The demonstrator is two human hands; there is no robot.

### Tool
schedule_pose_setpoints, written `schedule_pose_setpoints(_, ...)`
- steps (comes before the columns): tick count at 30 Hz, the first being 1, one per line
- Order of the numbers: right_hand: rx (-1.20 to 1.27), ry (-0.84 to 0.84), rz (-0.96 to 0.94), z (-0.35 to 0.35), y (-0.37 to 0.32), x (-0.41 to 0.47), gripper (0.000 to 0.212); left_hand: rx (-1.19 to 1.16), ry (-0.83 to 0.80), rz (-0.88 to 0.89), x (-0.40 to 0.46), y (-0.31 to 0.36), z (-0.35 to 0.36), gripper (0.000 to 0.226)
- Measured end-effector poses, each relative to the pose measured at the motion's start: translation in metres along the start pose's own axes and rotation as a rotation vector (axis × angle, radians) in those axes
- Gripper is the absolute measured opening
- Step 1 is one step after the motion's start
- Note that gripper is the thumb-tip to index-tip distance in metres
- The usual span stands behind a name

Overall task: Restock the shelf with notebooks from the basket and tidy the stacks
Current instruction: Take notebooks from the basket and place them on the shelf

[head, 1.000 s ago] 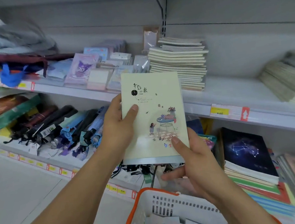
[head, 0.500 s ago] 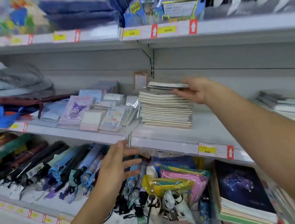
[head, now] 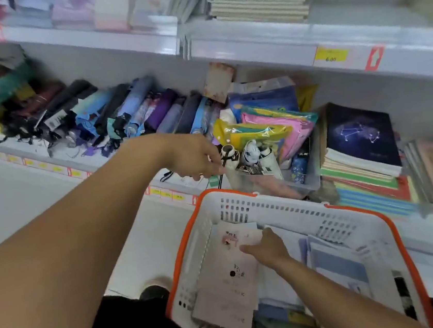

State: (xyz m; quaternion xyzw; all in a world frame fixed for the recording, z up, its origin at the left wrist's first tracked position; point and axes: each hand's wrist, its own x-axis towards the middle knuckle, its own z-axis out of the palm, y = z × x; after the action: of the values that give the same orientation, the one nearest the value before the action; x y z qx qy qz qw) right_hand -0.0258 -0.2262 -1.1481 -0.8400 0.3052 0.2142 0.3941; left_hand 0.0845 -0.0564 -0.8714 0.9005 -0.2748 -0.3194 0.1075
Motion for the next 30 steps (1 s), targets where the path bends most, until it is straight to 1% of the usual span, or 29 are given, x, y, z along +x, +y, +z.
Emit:
schedule_pose_setpoints(1,0.007,0.045,0.026,0.013,0.012,0.002,0.092,-0.007,-0.001,-0.009,0.001,0.0,0.0,0.035)
schedule_pose_setpoints(3,0.001,0.134,0.039,0.029,0.018,0.003,0.104,-0.006,0.052,0.001,0.004,-0.002,0.0,0.034)
schedule_pose_setpoints(5,-0.042,0.158,0.069,0.036,0.011,0.006,0.12,-0.029,0.071,0.003,0.006,-0.003,0.0,0.032)
schedule_pose_setpoints(6,-0.07,0.154,0.082,0.038,0.007,0.009,0.125,-0.037,0.064,-0.001,0.008,-0.004,0.001,0.032)
schedule_pose_setpoints(7,-0.08,0.154,0.089,0.038,0.005,0.012,0.126,-0.033,0.05,-0.006,0.009,-0.004,0.002,0.031)
schedule_pose_setpoints(8,-0.06,0.161,0.086,0.038,0.005,0.016,0.12,-0.024,0.036,-0.011,0.009,-0.005,0.003,0.031)
schedule_pose_setpoints(9,-0.011,0.175,0.067,0.036,0.007,0.02,0.109,-0.014,0.026,-0.016,0.009,-0.005,0.004,0.032)
schedule_pose_setpoints(12,0.068,0.199,-0.013,0.03,0.021,0.025,0.062,-0.008,0.019,-0.017,0.008,-0.007,0.003,0.034)
schedule_pose_setpoints(13,0.068,0.203,-0.033,0.028,0.025,0.026,0.049,-0.008,0.019,-0.017,0.007,-0.006,0.003,0.034)
schedule_pose_setpoints(15,0.066,0.224,-0.069,0.024,0.031,0.027,0.03,-0.006,0.024,-0.015,0.006,-0.006,0.003,0.035)
schedule_pose_setpoints(17,0.072,0.27,-0.104,0.013,0.033,0.025,0.019,-0.002,0.019,-0.012,0.004,-0.005,0.004,0.033)
schedule_pose_setpoints(19,0.143,0.279,-0.134,-0.007,0.032,0.021,0.021,-0.001,0.013,-0.01,0.004,-0.006,0.004,0.034)
schedule_pose_setpoints(20,0.262,0.232,-0.135,-0.022,0.028,0.015,0.024,-0.001,0.007,-0.015,0.004,-0.007,0.004,0.037)
schedule_pose_setpoints(22,0.575,0.041,-0.154,-0.057,0.012,-0.007,0.023,0.028,0.0,-0.048,0.003,-0.005,0.003,0.052)
schedule_pose_setpoints(24,0.865,-0.163,-0.26,-0.087,-0.014,-0.033,0.014,0.094,-0.01,-0.102,0.002,-0.001,0.003,0.071)
schedule_pose_setpoints(25,1.011,-0.233,-0.338,-0.098,-0.03,-0.044,0.014,0.114,-0.018,-0.124,0.0,0.002,0.004,0.08)
schedule_pose_setpoints(26,1.149,-0.29,-0.409,-0.106,-0.045,-0.054,0.022,0.088,-0.02,-0.134,0.0,0.003,0.005,0.083)
schedule_pose_setpoints(27,1.255,-0.342,-0.459,-0.111,-0.058,-0.06,0.028,-0.007,-0.019,-0.135,0.0,0.003,0.005,0.079)
schedule_pose_setpoints(28,1.318,-0.384,-0.483,-0.113,-0.068,-0.062,0.031,-0.153,-0.004,-0.124,0.001,0.002,0.004,0.068)
schedule_pose_setpoints(29,1.34,-0.411,-0.472,-0.11,-0.072,-0.059,0.037,-0.286,0.023,-0.107,-0.001,0.002,0.003,0.054)
schedule_pose_setpoints(30,1.295,-0.418,-0.433,-0.102,-0.073,-0.054,0.049,-0.368,0.066,-0.087,-0.001,0.002,0.001,0.043)
